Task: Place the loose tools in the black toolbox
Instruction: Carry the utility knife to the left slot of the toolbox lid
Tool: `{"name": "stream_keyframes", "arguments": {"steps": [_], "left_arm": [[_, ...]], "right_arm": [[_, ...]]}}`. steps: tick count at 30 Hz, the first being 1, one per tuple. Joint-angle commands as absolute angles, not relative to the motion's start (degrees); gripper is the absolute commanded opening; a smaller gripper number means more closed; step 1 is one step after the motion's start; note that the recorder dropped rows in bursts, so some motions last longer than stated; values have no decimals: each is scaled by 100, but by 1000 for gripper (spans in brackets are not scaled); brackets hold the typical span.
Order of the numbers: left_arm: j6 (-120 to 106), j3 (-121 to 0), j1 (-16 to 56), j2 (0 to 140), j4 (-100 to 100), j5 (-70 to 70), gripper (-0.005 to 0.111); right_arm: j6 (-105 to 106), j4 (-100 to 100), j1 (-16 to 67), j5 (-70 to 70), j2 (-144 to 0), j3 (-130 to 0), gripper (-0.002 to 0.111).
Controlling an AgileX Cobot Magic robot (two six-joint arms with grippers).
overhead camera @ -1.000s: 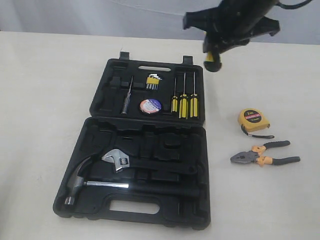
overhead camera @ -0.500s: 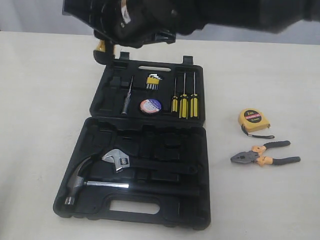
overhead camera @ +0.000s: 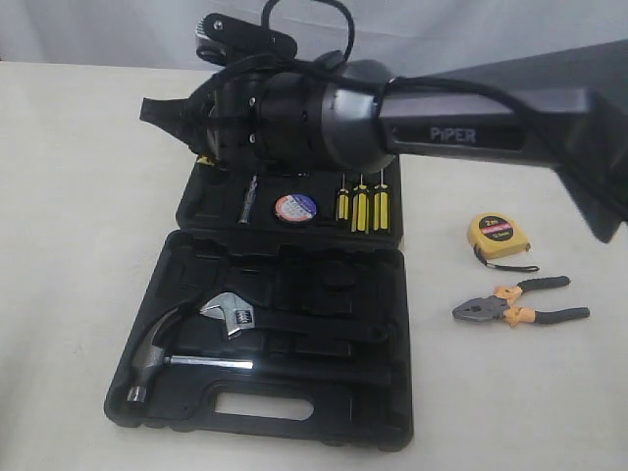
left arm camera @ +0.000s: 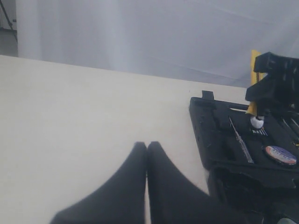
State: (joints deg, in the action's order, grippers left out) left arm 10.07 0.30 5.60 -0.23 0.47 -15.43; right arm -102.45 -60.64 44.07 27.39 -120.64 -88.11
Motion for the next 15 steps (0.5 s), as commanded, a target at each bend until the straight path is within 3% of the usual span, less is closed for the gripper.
{"name": "stream_keyframes", "arguments": {"steps": [1, 15], "left_arm": [[1005, 0, 593, 0, 0, -1561, 0], [1005, 0, 593, 0, 0, -1561, 0]], "right_arm": [[-10436, -6308, 4418, 2657, -12375, -8982, 0], [-10426, -6292, 4437, 2275, -12971, -9257, 0]]}}
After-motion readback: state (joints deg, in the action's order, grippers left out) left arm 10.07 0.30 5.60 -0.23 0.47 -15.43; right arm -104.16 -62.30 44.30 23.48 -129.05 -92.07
